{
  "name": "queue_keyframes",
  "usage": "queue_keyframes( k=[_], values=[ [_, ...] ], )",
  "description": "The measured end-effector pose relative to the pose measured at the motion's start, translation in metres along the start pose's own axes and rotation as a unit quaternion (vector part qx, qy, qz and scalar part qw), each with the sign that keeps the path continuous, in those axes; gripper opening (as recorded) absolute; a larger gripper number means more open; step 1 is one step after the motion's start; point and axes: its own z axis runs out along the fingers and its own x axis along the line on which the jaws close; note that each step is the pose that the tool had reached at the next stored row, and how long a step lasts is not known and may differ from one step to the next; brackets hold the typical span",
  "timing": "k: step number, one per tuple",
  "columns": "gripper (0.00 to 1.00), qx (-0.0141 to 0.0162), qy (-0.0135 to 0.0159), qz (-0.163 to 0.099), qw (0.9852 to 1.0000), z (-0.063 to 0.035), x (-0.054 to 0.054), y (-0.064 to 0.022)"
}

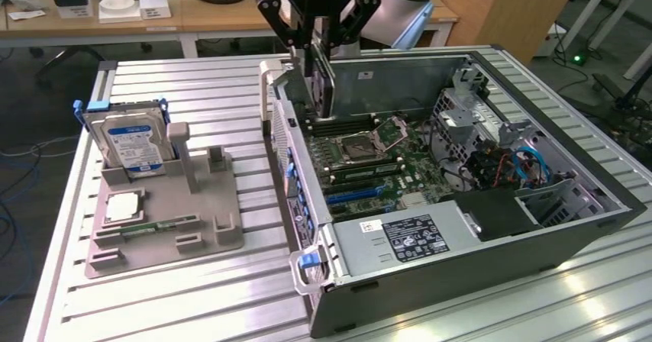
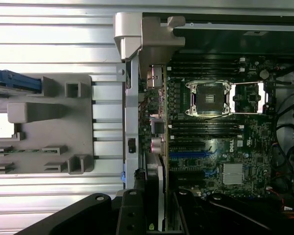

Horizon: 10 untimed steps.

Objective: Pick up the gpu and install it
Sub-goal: 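Pick up the gpu and move the gpu toward the slot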

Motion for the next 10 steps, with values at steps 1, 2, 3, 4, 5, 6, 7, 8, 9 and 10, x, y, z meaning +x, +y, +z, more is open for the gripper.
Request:
queue_keyframes(
  k=[1, 2, 3, 4, 5, 6, 7, 8, 9, 10],
  values=[
    [0.27, 0.0, 0.0, 0.0, 1.0, 0.0, -0.0007, 0.0],
    [0.27, 0.0, 0.0, 0.0, 1.0, 0.0, -0.0014, 0.0],
    [0.27, 0.0, 0.0, 0.0, 1.0, 0.0001, -0.0021, 0.0001],
    [0.27, 0.0, 0.0, 0.0, 1.0, 0.0001, -0.0028, 0.0001],
    [0.27, 0.0, 0.0, 0.0, 1.0, 0.0001, -0.0036, 0.0001],
    [0.27, 0.0, 0.0, 0.0, 1.0, 0.0001, -0.0043, 0.0001],
    [0.27, 0.0, 0.0, 0.0, 1.0, 0.0001, -0.0051, 0.0001],
    [0.27, 0.0, 0.0, 0.0, 1.0, 0.0002, -0.0059, 0.0002],
    [0.27, 0.0, 0.0, 0.0, 1.0, 0.0002, -0.0067, 0.0002],
    [0.27, 0.0, 0.0, 0.0, 1.0, 0.0002, -0.0075, 0.0002]
  ],
)
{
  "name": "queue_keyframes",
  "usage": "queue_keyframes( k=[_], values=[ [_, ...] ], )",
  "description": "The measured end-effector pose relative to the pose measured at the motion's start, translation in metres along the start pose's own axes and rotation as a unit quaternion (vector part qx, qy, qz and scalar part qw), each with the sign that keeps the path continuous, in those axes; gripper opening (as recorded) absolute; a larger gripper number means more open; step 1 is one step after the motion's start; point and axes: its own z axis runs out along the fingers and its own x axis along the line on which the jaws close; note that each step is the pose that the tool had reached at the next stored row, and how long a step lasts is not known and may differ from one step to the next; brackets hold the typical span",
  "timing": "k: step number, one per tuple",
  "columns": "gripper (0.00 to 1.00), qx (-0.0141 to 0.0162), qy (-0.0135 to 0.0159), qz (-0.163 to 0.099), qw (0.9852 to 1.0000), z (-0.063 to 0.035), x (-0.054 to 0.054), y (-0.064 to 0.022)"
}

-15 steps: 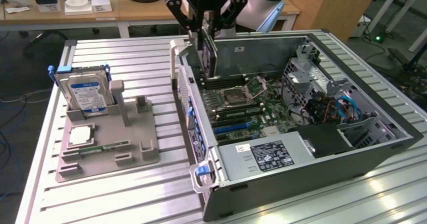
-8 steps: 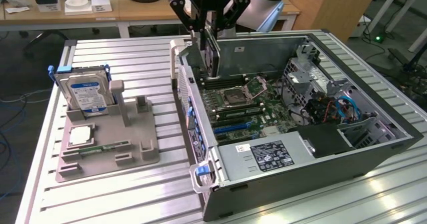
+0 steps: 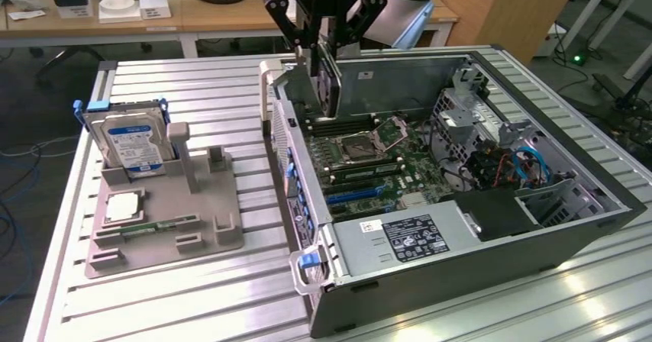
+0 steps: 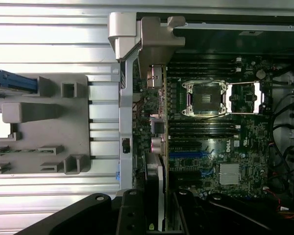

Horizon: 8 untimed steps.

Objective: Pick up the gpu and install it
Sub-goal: 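Pick up the gpu and move the gpu toward the slot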

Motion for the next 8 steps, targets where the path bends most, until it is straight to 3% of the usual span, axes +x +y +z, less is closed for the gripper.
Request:
queue_keyframes(
  k=[8],
  values=[
    [0.27, 0.0, 0.0, 0.0, 1.0, 0.0002, -0.0063, 0.0002]
  ],
)
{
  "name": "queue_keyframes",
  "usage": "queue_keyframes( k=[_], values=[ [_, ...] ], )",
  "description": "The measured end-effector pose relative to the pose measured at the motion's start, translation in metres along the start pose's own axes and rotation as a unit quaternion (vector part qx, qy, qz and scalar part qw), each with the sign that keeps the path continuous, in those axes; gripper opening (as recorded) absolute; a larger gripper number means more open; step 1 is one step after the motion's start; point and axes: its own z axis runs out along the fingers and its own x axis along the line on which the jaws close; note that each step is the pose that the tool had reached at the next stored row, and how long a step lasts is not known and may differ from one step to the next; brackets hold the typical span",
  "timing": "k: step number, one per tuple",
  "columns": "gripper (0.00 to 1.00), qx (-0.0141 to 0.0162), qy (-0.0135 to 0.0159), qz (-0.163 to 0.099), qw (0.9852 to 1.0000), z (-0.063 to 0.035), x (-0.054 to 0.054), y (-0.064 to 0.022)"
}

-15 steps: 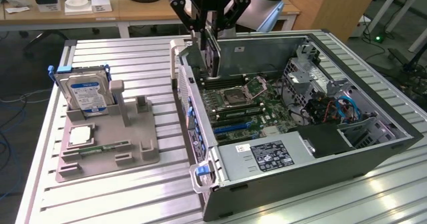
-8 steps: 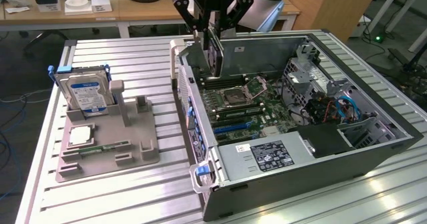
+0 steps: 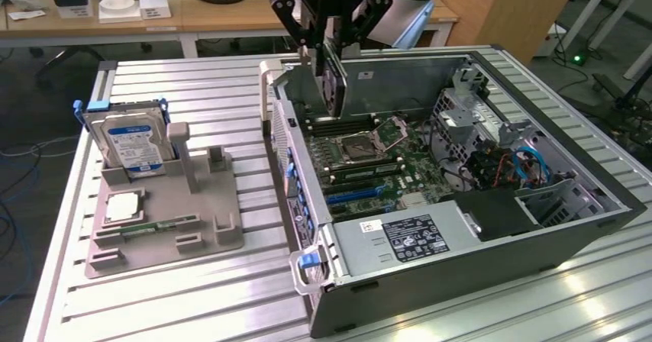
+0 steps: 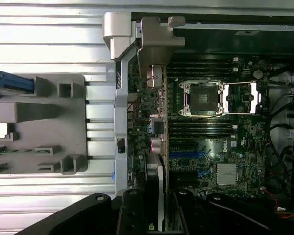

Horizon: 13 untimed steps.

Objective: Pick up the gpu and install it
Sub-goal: 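Pick up the gpu and move the gpu toward the slot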

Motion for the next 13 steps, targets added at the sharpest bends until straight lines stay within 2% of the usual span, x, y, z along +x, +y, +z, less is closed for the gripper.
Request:
queue_keyframes(
  k=[13],
  values=[
    [0.27, 0.0, 0.0, 0.0, 1.0, 0.0003, -0.01, 0.0003]
  ],
)
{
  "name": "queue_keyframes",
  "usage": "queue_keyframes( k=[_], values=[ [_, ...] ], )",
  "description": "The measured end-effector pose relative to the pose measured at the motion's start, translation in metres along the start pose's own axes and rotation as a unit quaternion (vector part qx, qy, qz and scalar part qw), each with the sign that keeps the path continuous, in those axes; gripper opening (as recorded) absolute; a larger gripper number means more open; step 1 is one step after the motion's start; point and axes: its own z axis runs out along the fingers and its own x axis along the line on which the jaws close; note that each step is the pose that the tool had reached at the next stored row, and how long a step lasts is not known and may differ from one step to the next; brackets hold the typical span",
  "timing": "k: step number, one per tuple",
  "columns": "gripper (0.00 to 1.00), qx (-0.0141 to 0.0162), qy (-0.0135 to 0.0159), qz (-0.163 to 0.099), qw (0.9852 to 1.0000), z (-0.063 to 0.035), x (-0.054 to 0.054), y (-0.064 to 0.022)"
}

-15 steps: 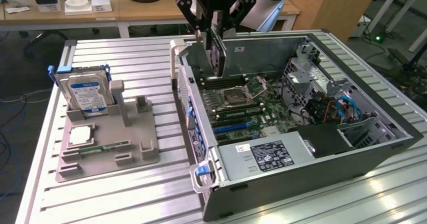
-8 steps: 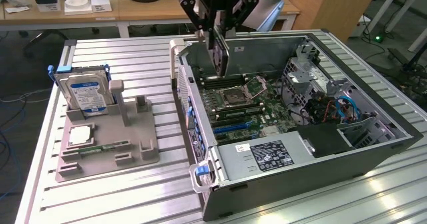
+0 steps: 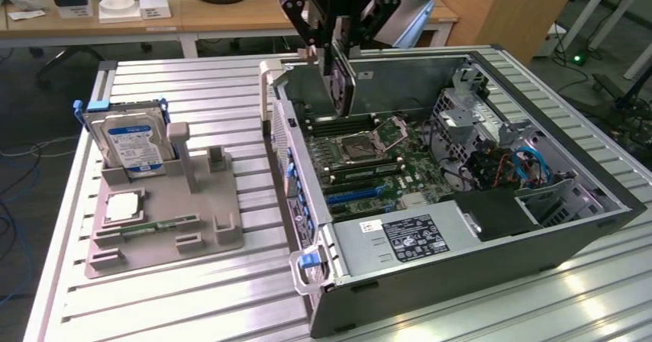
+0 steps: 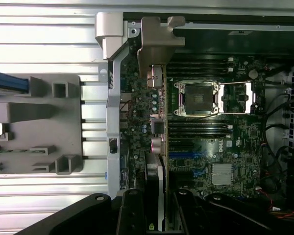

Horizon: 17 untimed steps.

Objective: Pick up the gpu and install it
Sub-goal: 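Pick up the gpu and move the gpu toward the slot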

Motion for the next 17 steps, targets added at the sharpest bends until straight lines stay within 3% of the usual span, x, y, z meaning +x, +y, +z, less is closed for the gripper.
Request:
queue_keyframes(
  k=[17],
  values=[
    [0.27, 0.0, 0.0, 0.0, 1.0, 0.0004, -0.013, 0.0003]
  ],
)
